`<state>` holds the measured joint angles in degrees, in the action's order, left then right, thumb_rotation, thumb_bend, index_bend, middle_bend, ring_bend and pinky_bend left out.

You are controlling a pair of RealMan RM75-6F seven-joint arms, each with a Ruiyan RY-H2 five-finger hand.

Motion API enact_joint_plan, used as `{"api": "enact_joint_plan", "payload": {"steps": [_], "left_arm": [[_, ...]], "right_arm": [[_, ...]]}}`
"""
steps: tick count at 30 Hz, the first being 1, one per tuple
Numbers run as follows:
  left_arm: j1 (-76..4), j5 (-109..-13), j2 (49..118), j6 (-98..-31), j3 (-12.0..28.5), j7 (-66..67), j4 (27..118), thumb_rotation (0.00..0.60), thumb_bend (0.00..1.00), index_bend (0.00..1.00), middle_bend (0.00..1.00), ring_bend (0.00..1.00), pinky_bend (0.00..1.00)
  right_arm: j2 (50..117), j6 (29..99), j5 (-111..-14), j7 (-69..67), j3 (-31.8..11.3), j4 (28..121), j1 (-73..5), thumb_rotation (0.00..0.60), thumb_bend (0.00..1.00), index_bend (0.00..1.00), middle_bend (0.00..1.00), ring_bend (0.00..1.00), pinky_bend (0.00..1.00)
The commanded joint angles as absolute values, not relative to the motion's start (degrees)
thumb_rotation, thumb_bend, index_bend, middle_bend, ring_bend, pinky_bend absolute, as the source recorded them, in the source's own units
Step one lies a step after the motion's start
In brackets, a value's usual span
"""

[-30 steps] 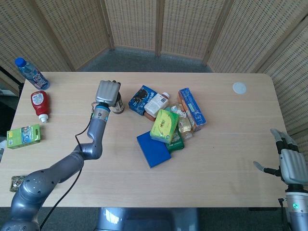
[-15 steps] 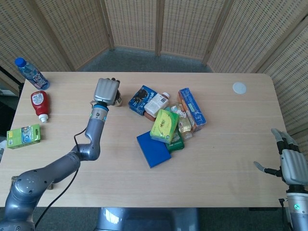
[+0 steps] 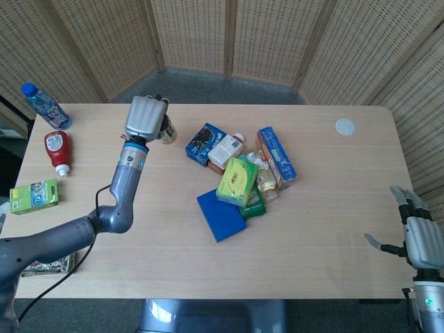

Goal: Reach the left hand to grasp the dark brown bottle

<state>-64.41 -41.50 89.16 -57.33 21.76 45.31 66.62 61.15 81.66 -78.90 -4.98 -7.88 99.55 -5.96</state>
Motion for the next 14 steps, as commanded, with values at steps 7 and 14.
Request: {"api": "enact_joint_plan", "payload": {"steps": [7,14], "left_arm": [[-64.83,-39.27,78.34,-63.14,25.74,51.42,80.58,0.6,0.0,0.79,0.93,0.78,1.0],[-65.97,-36.58,71.14,-66.33,28.5,55.31,88.65,0.6,0.0,0.79,0.93,0.78,1.0]], "right_arm": [[60.5,82.59,-79.29,-5.41,-8.15,100.62,-5.69,0.518,0.0,0.0,0.0,0.0,0.0],[59.8,83.27,-80.0,-5.71,-7.99,101.67,-5.35,0.521,0.0,0.0,0.0,0.0,0.0]]}}
